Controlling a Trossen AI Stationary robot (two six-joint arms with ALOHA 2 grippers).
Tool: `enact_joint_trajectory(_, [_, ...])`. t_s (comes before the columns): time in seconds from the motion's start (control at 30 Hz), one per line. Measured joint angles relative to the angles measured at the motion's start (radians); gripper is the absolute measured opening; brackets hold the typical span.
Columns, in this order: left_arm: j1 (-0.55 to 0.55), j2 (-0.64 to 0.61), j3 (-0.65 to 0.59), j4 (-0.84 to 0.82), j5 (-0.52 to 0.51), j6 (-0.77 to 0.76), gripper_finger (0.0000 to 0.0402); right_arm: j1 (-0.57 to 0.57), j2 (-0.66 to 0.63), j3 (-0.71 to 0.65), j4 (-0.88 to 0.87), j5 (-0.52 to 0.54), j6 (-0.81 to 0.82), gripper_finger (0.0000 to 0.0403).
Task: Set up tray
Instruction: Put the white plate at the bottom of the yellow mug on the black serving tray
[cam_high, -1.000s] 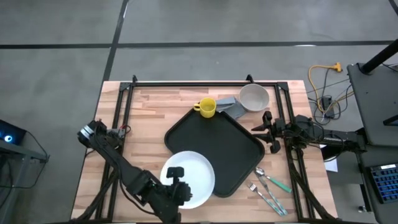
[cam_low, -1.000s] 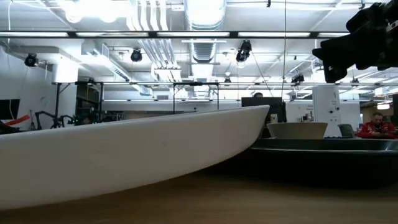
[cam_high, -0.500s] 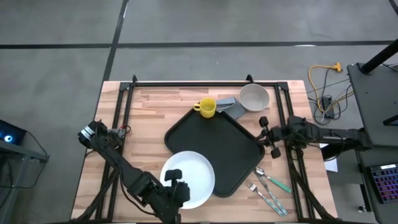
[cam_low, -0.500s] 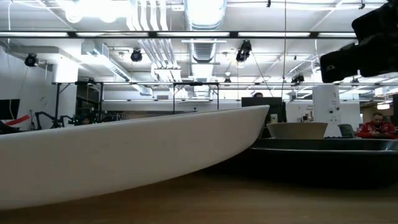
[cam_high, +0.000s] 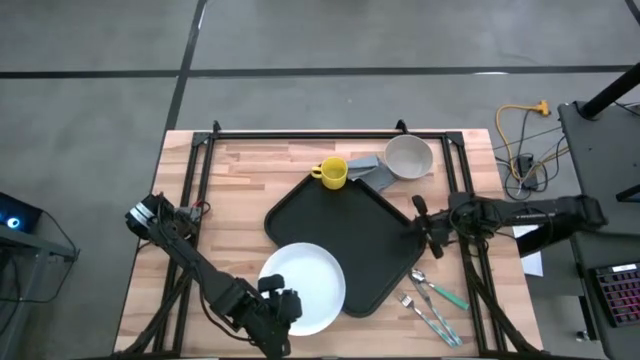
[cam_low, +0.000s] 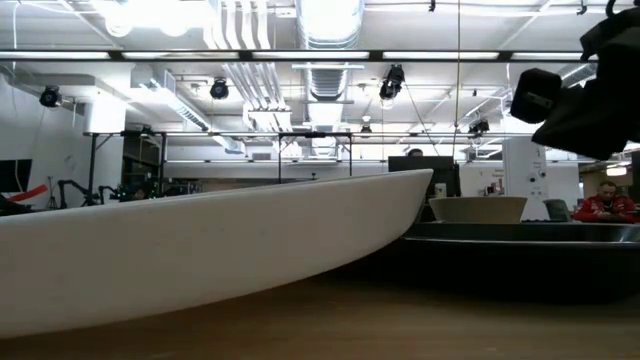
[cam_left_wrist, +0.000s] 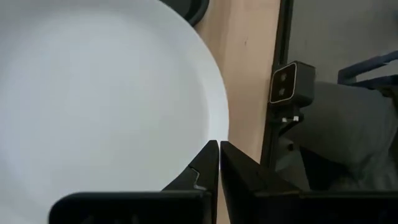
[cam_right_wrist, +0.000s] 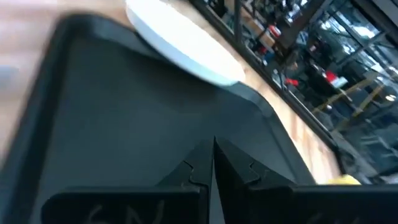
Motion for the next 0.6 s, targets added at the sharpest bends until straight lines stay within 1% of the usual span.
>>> enact_joint_trajectory(0.07, [0.000, 0.000, -0.008, 0.001, 0.001, -0.011, 0.0000, 0.012, 0.011, 0.000, 0.005, 0.052, -0.001, 0.0007])
enact_joint_trajectory(0.1, [0.000, 0.000, -0.009, 0.002, 0.002, -0.014, 0.0000, 0.014, 0.014, 0.000, 0.016, 0.067, 0.030, 0.0008])
enact_joint_trajectory(0.13, [0.000, 0.000, -0.010, 0.002, 0.003, -0.014, 0.0000, 0.013, 0.017, 0.000, 0.037, 0.074, 0.095, 0.0008])
enact_joint_trajectory(0.2, [0.000, 0.000, -0.010, 0.003, 0.017, -0.014, 0.0000, 0.011, 0.016, 0.000, 0.106, 0.093, 0.312, 0.0008])
enact_joint_trajectory(0.27, [0.000, 0.000, -0.010, 0.015, 0.031, -0.014, 0.0000, 0.011, 0.013, 0.000, 0.167, 0.174, 0.539, 0.0008])
enact_joint_trajectory(0.3, [0.000, 0.000, -0.013, 0.028, 0.041, -0.013, 0.0000, 0.010, 0.011, 0.000, 0.177, 0.226, 0.606, 0.0008])
enact_joint_trajectory(0.37, [0.000, 0.000, -0.021, 0.052, 0.050, 0.006, 0.0000, 0.010, 0.009, 0.000, 0.170, 0.300, 0.677, 0.0008])
enact_joint_trajectory(0.4, [0.000, 0.000, -0.029, 0.065, 0.052, 0.015, 0.0000, 0.010, 0.009, 0.000, 0.160, 0.313, 0.702, 0.0008])
enact_joint_trajectory(0.5, [0.000, 0.000, -0.060, 0.106, 0.057, 0.021, 0.0000, 0.010, 0.009, 0.000, 0.155, 0.313, 0.762, 0.0008])
enact_joint_trajectory(0.6, [0.000, 0.000, -0.104, 0.169, 0.089, 0.022, 0.0006, 0.010, 0.009, 0.000, 0.155, 0.313, 0.812, 0.0009])
